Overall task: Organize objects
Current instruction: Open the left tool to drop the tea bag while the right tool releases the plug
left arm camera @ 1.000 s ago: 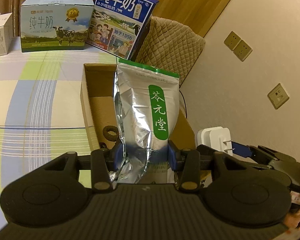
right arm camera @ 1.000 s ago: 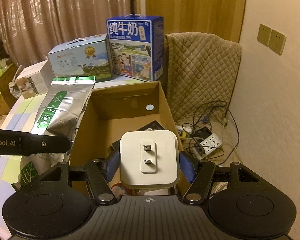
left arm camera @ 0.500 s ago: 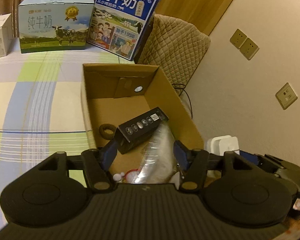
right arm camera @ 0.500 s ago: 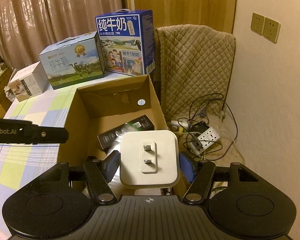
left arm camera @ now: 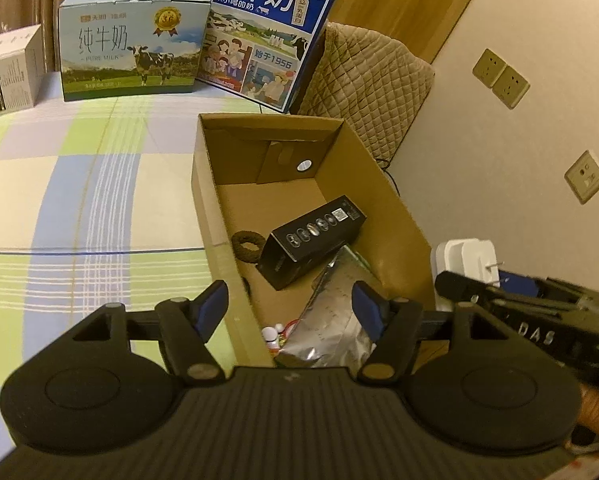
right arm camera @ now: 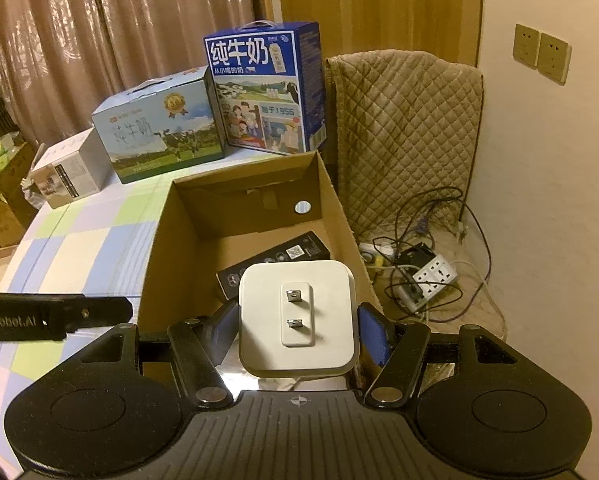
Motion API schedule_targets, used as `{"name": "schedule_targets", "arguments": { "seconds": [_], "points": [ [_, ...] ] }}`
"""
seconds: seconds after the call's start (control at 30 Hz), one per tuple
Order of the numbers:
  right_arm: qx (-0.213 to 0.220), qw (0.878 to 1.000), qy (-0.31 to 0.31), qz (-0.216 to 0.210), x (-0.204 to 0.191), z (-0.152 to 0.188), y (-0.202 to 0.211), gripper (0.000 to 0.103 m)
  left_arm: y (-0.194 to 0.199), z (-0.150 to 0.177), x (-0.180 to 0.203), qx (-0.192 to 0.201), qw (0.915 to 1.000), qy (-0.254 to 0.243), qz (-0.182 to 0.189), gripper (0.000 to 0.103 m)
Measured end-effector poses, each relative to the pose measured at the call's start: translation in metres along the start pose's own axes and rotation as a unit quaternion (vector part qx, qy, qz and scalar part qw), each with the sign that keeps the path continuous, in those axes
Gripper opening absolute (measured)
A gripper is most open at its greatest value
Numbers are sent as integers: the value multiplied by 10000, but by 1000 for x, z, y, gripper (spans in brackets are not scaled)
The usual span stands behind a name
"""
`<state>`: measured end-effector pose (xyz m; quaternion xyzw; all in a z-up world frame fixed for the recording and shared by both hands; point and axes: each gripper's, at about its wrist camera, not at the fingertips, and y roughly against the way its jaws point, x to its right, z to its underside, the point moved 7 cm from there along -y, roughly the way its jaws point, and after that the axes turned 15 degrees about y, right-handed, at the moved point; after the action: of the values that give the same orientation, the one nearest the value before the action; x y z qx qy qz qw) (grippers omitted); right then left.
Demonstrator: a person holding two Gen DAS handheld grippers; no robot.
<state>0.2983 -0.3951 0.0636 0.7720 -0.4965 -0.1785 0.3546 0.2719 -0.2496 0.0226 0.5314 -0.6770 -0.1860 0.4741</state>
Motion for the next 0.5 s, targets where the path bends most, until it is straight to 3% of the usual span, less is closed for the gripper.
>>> {"name": "schedule_targets", "arguments": {
  "seconds": [0.37,0.47,0.5],
  "points": [
    [115,9998,-90,-163,-6,-8,-3,61,2,1,-6,56,9998,-97,-132,76],
    [337,9989,-191,-247,-5,-13,-2,62,2,2,-9,67,9998,-96,-161,80],
    [452,9982,-243,-310,-4,-16,-1,66,2,2,-10,70,9998,-95,-178,81]
  ]
}}
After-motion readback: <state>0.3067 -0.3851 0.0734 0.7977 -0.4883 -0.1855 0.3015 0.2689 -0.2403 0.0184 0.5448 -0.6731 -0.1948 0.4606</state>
